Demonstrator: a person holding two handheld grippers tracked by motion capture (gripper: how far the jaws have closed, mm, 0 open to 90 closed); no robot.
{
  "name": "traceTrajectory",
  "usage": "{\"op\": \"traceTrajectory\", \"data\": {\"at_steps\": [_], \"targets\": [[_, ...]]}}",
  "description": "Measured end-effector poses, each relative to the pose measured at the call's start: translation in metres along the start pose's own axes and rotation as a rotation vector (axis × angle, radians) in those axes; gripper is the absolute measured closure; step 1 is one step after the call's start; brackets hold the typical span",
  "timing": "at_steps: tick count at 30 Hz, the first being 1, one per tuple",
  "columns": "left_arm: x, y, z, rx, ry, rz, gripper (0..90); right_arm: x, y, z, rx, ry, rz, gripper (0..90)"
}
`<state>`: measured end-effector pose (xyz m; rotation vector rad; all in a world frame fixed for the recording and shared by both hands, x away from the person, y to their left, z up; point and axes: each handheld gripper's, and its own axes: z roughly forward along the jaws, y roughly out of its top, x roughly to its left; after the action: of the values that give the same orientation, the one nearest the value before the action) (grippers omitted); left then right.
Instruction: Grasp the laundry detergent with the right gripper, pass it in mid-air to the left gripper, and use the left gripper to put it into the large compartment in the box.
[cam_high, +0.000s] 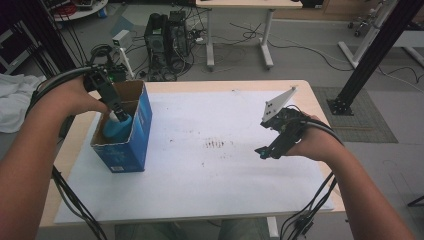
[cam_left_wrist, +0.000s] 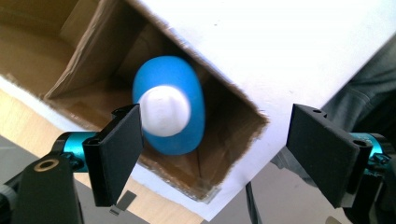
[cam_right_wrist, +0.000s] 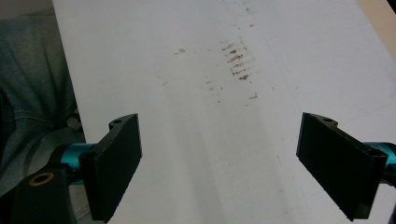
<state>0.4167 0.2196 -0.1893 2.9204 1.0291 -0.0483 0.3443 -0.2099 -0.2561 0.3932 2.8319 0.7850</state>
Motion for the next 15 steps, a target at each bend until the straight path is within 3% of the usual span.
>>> {"op": "traceTrajectory", "data": {"at_steps": [5,8,9,12,15], "targets": [[-0.015,0.010,-0.005,0.000,-0.009,0.080,15.5,-0.002,-0.001,-0.002,0.012,-0.002,0.016,13.2],[-0.024,0.017,-0.007,-0.004,-0.016,0.130,13.4,-0.005,0.000,-0.002,0.020,0.001,0.001,13.3],[-0.025,0.020,-0.009,0.009,-0.013,0.165,12.8,-0.005,0.000,-0.003,0.020,0.002,0.003,13.3],[-0.033,0.028,-0.009,0.018,-0.018,0.209,11.9,-0.006,0.003,-0.005,0.044,0.018,0.025,13.3],[-0.042,0.036,-0.006,0.054,-0.020,0.262,8.2,-0.008,0.005,-0.006,0.067,0.009,0.012,13.3]]}}
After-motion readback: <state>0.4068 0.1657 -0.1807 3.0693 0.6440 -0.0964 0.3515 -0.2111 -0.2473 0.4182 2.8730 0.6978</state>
